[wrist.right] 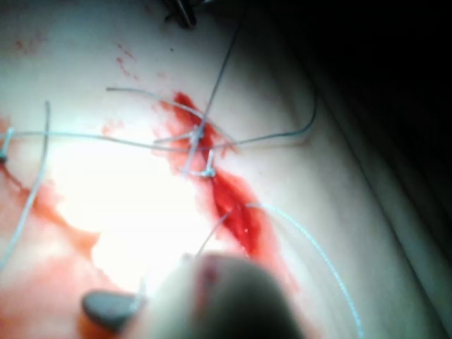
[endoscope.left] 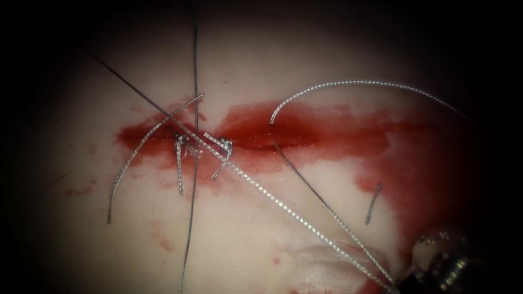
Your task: Wound Closure
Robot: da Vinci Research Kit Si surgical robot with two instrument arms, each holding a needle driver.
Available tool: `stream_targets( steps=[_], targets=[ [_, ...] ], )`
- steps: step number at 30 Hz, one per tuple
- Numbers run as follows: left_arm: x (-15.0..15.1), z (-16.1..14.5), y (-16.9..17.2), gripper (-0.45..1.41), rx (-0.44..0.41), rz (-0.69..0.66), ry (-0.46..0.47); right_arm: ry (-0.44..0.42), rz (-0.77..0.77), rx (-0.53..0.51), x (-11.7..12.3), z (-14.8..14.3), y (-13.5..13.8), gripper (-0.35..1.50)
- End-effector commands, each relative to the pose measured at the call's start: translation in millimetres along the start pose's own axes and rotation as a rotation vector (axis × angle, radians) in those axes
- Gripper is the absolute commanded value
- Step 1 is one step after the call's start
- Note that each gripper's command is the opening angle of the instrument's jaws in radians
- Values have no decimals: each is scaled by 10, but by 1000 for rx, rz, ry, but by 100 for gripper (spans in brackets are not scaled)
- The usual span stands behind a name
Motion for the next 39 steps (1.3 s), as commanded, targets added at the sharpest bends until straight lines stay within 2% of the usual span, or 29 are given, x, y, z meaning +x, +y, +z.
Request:
stream_targets(
  steps=[1,5,12,17,22,26,34,35,36,37,39],
  targets=[
    [-10,2,-8,-45,1,-15,-7,2,8,-4,10,-6,0,-35],
    [-23,-3,7,-45,-10,-54,-33,-22,108,-11,-7,-19,-3,-35],
    [-39,-9,32,-45,-38,-107,-41,-36,104,-54,-38,-50,-7,-35],
    [-45,-14,45,-45,-91,-126,-48,-43,102,-56,-43,-53,-8,-35],
    [-56,-21,64,-45,-131,-146,-58,-64,95,-76,-58,-67,-8,-35],
    [-67,-24,78,-45,-144,-154,-66,-73,89,-127,-69,-82,-6,-35],
    [-77,-29,91,-45,-160,-192,-93,-75,87,-135,-77,-94,-8,-35],
    [-77,-29,91,-45,-159,-204,-85,-68,86,-147,-78,-95,-8,-35],
    [-73,-29,87,-45,-157,-188,-51,-8,87,-176,-72,-97,-6,-35],
    [-64,-28,80,-45,-159,-159,-11,60,103,-185,-58,-102,-5,-35],
    [-51,-26,70,-45,-148,-142,28,133,127,-198,-37,-105,-5,-35]
  ],
)
